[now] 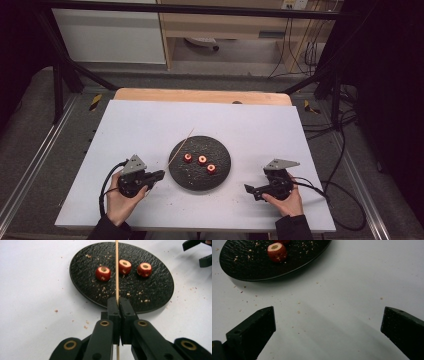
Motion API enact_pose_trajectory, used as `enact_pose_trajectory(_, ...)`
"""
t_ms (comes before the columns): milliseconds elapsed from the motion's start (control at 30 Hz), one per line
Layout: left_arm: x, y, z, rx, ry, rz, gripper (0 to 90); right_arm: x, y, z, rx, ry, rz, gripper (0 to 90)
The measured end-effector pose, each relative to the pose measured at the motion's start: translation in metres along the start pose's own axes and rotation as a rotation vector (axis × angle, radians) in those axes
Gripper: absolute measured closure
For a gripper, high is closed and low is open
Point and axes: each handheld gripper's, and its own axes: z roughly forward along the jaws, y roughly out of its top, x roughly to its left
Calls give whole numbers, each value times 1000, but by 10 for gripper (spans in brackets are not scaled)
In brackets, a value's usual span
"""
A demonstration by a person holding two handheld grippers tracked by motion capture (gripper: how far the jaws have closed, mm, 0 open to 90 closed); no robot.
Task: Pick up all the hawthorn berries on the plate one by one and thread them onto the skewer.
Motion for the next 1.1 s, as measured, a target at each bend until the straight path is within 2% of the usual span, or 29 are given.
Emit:
enact_pose_trajectory(233, 3, -9, 0, 12, 1, 3, 883, 13, 19, 10, 55, -8, -26, 5)
enact_pose_trajectory(667, 7, -19, -3, 11, -9, 27, 883, 38, 63, 28, 133, -19, -111, 13)
enact_pose_trajectory(900, 10, -30, -4, 12, -26, 30, 883, 49, 85, 38, 161, -10, -147, 33)
enact_pose_trajectory(1100, 11, -32, -5, 12, -31, 42, 883, 58, 103, 49, 189, 14, -172, 69)
